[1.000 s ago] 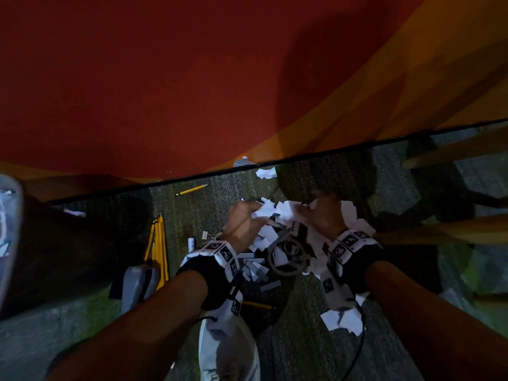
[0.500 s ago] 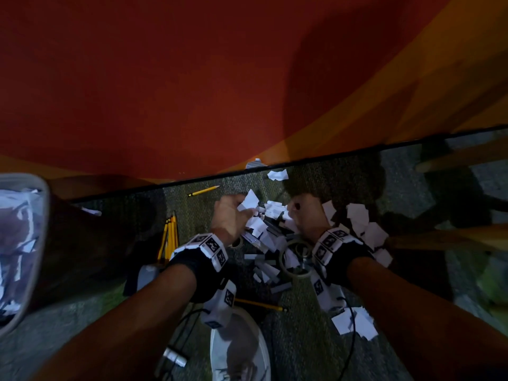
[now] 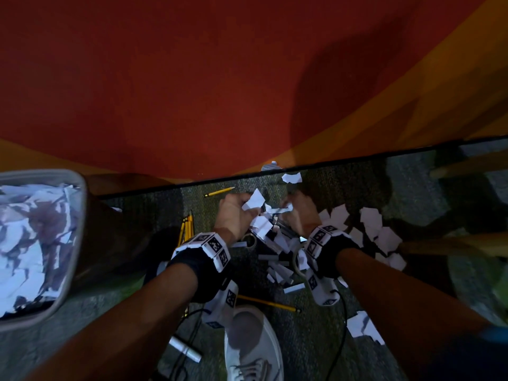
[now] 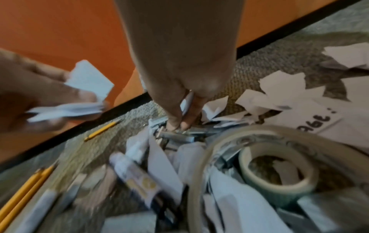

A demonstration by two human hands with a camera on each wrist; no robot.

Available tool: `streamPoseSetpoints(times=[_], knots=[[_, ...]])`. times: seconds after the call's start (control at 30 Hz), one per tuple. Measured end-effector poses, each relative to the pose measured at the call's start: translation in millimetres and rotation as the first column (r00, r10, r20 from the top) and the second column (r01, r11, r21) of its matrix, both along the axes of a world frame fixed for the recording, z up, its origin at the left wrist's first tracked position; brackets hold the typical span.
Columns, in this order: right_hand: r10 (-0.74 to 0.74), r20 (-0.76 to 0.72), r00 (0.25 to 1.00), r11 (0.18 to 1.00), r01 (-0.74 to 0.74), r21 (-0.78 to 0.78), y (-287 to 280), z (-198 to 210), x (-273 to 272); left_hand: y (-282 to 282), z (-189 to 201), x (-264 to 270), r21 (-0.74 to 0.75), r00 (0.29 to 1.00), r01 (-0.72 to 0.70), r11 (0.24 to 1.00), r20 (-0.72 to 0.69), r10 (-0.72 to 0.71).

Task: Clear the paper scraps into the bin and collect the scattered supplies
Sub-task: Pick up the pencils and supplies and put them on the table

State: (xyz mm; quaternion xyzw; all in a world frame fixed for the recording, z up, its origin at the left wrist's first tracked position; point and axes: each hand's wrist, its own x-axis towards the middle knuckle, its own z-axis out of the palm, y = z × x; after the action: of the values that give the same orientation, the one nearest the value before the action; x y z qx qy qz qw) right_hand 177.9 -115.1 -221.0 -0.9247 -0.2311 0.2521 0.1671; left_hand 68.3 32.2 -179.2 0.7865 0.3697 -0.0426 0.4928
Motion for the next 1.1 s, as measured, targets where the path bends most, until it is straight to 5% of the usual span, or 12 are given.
streamPoseSetpoints(times=[0.13,0.33,0.57,0.7,0.87,0.97,1.1], knots=[[-0.093,-0.119,0.989,0.996,0.092,-0.007,-4.8,-0.6,8.1,0.6,12.5,-2.7,-0.005,1.0,-0.008,1.0,0.024,0.008],[-0.153,-0.139,0.978,0.954,0.183,0.239,-14.6,61.1,15.7,19.7,54.3,-15.3,0.051,0.995,0.058,0.997,0.074,-0.061],[-0.04,-0.148,0.988,0.971,0.073,0.226,-11.6,153.0,9.4,51.0,165.7,-47.0,0.226,0.965,0.247,0.942,0.033,-0.261],[0.095,-0.114,0.989,0.949,-0.056,0.31,19.0,218.4,-11.3,76.3,234.7,-82.1,0.303,0.959,0.259,0.917,0.03,-0.281],[0.382,-0.065,0.922,0.886,-0.346,0.309,108.3,297.2,-67.2,126.3,304.2,-155.3,0.366,0.99,0.127,0.922,0.012,-0.142],[0.565,-0.028,0.825,0.793,-0.532,0.297,162.0,327.4,-109.7,156.3,315.8,-201.0,0.399,1.0,-0.001,0.917,0.029,-0.012],[0.723,-0.024,0.69,0.681,-0.707,0.192,211.1,341.3,-157.0,175.5,303.6,-244.2,0.256,0.982,-0.19,0.948,0.061,0.18]])
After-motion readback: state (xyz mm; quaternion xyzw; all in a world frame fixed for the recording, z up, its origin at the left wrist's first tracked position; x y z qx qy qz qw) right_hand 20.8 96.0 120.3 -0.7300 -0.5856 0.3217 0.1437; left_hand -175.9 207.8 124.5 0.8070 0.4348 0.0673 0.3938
